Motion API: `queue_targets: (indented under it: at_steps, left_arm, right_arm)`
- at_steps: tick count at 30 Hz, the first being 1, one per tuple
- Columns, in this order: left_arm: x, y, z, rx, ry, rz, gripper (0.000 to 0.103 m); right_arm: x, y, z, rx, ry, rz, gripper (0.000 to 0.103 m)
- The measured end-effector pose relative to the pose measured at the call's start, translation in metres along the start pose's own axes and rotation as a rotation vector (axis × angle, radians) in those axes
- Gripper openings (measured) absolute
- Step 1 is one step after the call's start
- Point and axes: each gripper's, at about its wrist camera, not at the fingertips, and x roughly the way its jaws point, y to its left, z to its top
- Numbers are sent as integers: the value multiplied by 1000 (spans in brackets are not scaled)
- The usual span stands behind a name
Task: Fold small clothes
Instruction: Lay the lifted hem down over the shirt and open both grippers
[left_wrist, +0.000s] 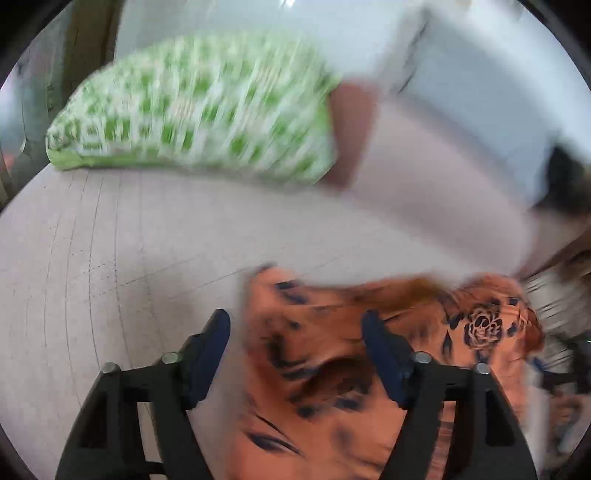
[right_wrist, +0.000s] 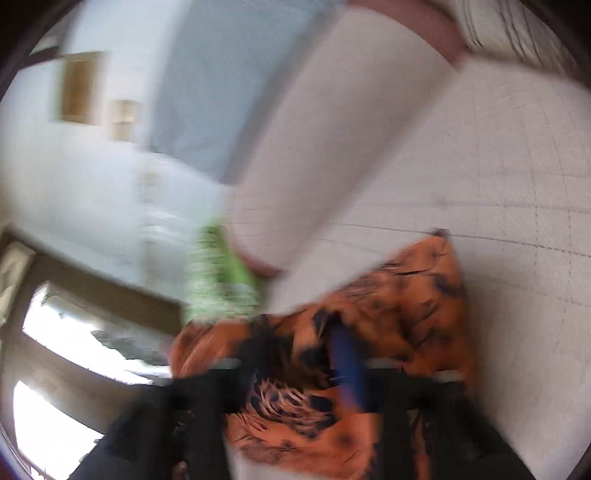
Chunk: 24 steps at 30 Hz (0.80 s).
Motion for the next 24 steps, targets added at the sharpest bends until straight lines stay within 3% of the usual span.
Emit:
queue_targets:
  at_steps: [1, 2, 3, 5, 7, 10, 13, 14, 15, 16, 17, 19, 24]
  left_arm:
    - [12, 5, 0, -5, 35, 35, 74]
    - [11, 14, -3, -22, 28, 7, 74]
    - [0, 22, -7, -31, -16, -26, 74]
    - [-26, 32, -14, -22, -95, 0, 74]
    - [-50, 42, -28, -10, -122, -13, 83]
    - [-46, 39, -52, 41, -30, -78, 83]
    - [-7, 14, -79, 120, 116, -102, 83]
    - [2, 9, -82, 132, 132, -103, 83]
    - [5, -2, -85, 175, 80, -39, 75]
    - [6, -11, -85, 216, 82, -33, 31]
    - [6, -16, -81, 210, 112, -71, 17]
    - [-8, -24, -66, 144, 134, -81, 15]
    - [-102, -34, -61, 147, 27, -142, 15]
  right_arm:
    - [9, -6, -5, -30, 11, -53, 83]
    - [12, -8, -11, -64, 16, -75, 82]
    - [9, -7, -18, -102, -2, -105, 82]
    - [-9, -2, -30, -209, -46, -165, 82]
    - [-21, 0, -36, -281, -39, -212, 82]
    - [-10, -5, -41, -348, 61, -267, 82]
    - [18, -3, -48, -380, 176, -257, 81]
    - [27, 3, -52, -405, 204, -254, 69]
    - [31, 3, -52, -375, 236, -239, 53]
    - [32, 2, -51, -324, 264, -198, 27]
    - [32, 3, -49, -304, 264, -202, 26]
    - [19, 6, -47, -251, 243, -188, 23]
    - [-51, 63, -65, -316, 163, -103, 18]
